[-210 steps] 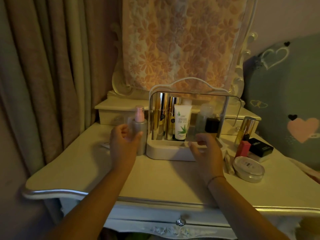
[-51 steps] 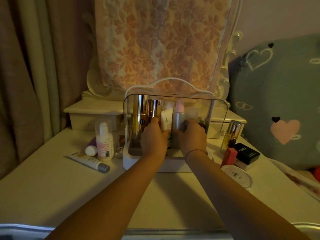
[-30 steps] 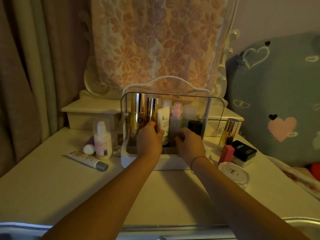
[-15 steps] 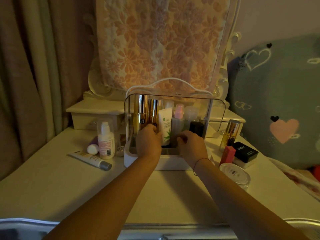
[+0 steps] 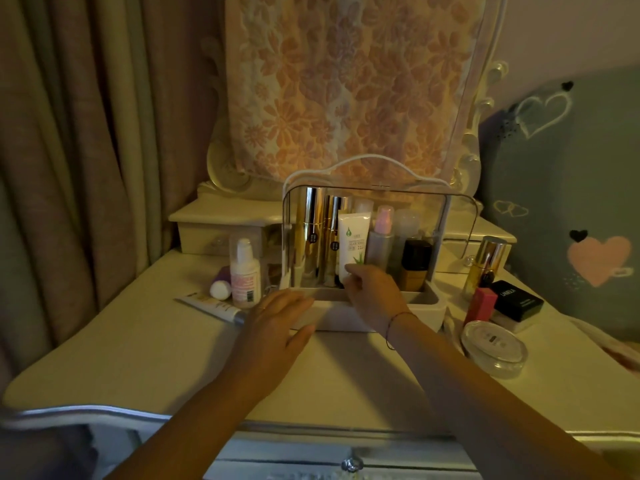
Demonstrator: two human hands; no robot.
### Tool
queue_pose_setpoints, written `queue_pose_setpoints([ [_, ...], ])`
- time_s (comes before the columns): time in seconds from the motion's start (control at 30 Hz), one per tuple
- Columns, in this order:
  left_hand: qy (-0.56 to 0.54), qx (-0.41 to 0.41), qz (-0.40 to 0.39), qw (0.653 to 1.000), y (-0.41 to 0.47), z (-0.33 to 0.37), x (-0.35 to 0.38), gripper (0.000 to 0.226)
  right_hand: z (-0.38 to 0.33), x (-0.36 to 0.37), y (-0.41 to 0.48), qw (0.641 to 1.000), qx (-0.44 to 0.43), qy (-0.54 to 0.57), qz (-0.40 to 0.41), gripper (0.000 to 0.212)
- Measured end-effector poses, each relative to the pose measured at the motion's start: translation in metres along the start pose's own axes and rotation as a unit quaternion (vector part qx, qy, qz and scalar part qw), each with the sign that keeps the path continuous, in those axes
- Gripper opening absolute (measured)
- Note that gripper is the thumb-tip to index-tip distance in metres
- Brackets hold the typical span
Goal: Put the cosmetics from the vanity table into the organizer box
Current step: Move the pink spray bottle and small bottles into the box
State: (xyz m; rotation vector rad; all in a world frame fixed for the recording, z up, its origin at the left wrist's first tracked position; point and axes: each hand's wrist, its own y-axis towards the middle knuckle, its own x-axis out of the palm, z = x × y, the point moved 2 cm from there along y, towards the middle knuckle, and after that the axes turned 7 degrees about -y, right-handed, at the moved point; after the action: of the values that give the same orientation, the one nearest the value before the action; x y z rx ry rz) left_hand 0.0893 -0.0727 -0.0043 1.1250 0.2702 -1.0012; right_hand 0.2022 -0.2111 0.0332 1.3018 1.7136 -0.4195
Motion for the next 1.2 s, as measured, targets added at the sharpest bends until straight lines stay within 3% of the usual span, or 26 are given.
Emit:
queue_pose_setpoints([
  [0.17,-0.012,-0.016,0.02,1.0,0.0,0.0,-0.003,0.034,-0.002,-0.002,-0.007,0.999,0.009,0.02,0.033,0.034],
  [0.3,-0.086,-0.071,0.115,0.987,-0.002,-0.002,-0.019,0.015,-0.026,0.002,-0.027,0.989,-0.072,0.067,0.107,0.018],
  [0.4,-0.122,-0.167,0.183,0.961,-0.009,-0.019,-0.041,0.009,-0.051,0.016,-0.038,0.983,-0.129,0.089,0.093,0.015],
  [0.5,-0.044,-0.193,0.222,0.955,-0.016,-0.039,-0.066,0.013,-0.073,0.034,-0.037,0.983,-0.146,0.086,0.068,0.025],
  [0.63,0.061,-0.262,0.137,0.953,-0.03,-0.058,-0.079,0.039,-0.11,0.055,-0.02,0.982,-0.14,0.108,0.058,0.033],
  [0.77,0.102,-0.269,0.048,0.957,-0.046,-0.068,-0.073,0.06,-0.13,0.073,0.004,0.991,-0.067,0.105,0.038,0.04],
  [0.9,0.061,-0.284,0.049,0.956,-0.046,-0.07,-0.073,0.054,-0.134,0.082,0.019,0.998,-0.007,0.056,0.019,0.047],
  [1.07,0.035,-0.285,0.062,0.956,-0.047,-0.07,-0.076,0.047,-0.134,0.079,0.015,0.996,-0.009,0.084,0.029,0.035],
  [1.2,0.026,-0.283,0.065,0.957,-0.047,-0.068,-0.077,0.046,-0.133,0.075,0.005,0.996,-0.027,0.088,0.016,0.041],
])
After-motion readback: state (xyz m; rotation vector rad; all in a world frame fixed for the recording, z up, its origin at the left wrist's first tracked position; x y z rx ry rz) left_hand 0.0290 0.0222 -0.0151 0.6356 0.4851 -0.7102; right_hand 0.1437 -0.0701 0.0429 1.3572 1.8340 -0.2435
